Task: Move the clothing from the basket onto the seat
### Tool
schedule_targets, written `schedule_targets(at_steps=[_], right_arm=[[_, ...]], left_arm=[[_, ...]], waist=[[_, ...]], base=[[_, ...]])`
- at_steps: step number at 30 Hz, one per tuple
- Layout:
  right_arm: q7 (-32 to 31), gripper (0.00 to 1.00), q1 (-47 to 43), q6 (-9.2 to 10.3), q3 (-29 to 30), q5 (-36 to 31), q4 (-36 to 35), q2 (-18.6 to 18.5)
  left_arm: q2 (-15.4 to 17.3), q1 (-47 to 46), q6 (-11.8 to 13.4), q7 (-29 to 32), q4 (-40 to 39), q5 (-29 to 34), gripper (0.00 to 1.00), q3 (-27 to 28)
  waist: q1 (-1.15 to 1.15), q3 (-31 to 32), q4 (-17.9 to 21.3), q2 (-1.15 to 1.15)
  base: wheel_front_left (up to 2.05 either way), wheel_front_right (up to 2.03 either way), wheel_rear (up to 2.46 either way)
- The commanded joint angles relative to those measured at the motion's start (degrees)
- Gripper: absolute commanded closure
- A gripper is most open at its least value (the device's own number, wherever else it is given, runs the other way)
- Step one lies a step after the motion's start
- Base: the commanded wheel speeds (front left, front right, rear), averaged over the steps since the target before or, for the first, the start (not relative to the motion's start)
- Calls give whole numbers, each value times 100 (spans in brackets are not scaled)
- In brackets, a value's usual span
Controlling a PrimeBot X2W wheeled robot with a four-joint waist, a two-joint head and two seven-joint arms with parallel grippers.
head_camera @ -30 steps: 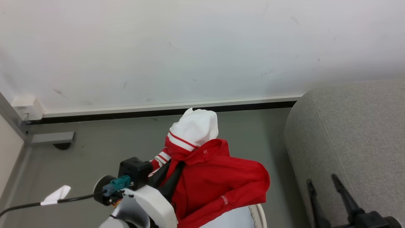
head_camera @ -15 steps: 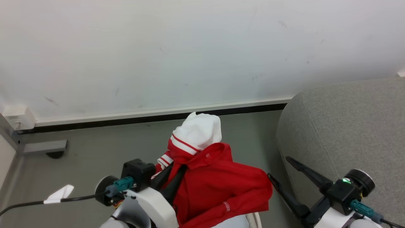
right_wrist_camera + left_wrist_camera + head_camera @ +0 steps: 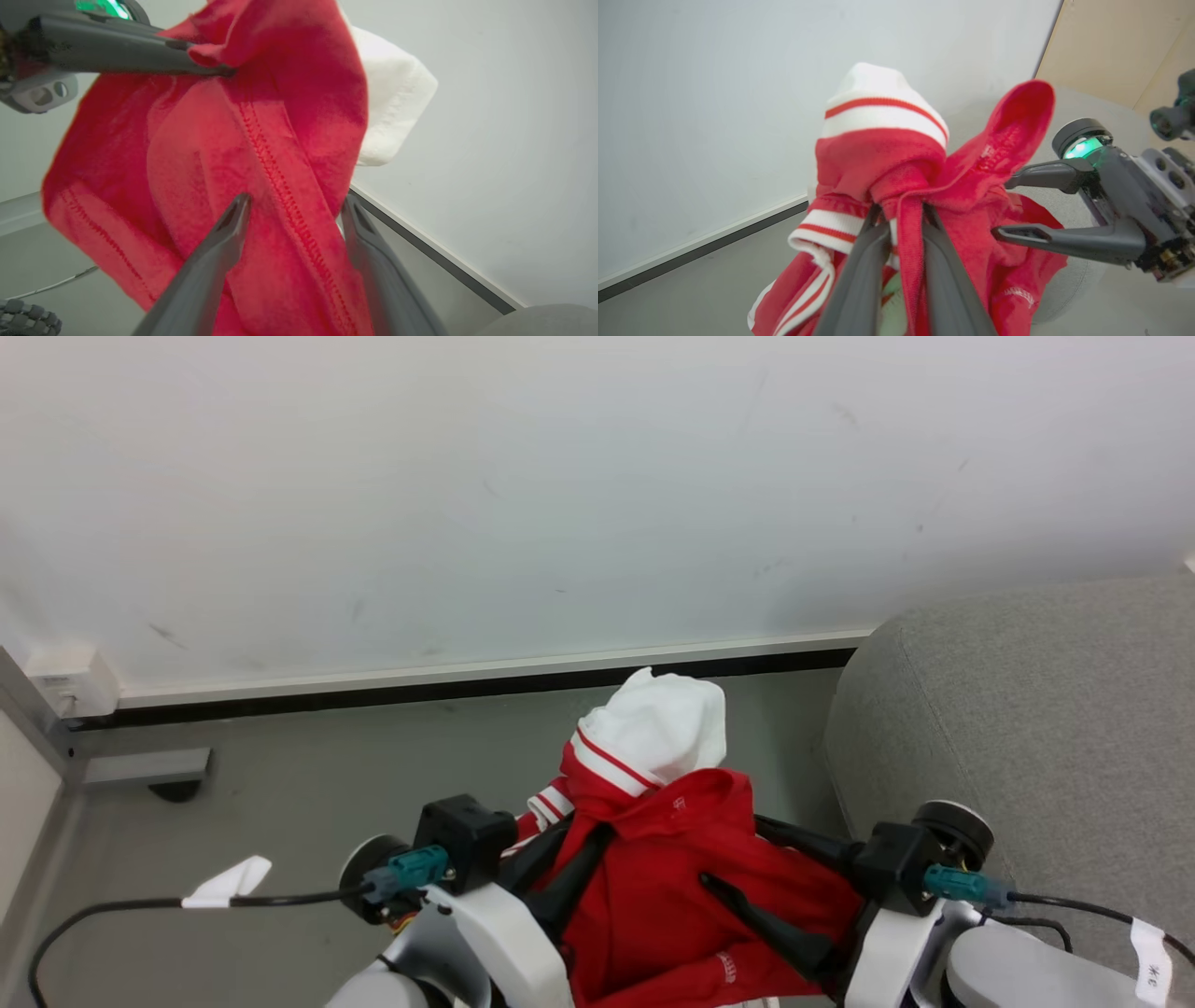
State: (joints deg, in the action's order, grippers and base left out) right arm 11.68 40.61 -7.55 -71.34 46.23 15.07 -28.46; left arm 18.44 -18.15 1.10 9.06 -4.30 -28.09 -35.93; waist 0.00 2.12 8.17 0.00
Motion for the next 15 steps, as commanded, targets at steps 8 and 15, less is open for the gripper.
schedule_targets(at_steps=[8,15], right_arm=[[-195,0,102,12,-212,151,191,468],[-149,0,-89,12,-211,205,375,632]], left_arm=[[-198,-202,-253,64,69,-202,100,-188],[-312,-280,-350,57,127,-367,100,-253]], waist=[[0,6,-112,0],[0,18,-227,0]], base=[[0,0,0],[0,0,0]])
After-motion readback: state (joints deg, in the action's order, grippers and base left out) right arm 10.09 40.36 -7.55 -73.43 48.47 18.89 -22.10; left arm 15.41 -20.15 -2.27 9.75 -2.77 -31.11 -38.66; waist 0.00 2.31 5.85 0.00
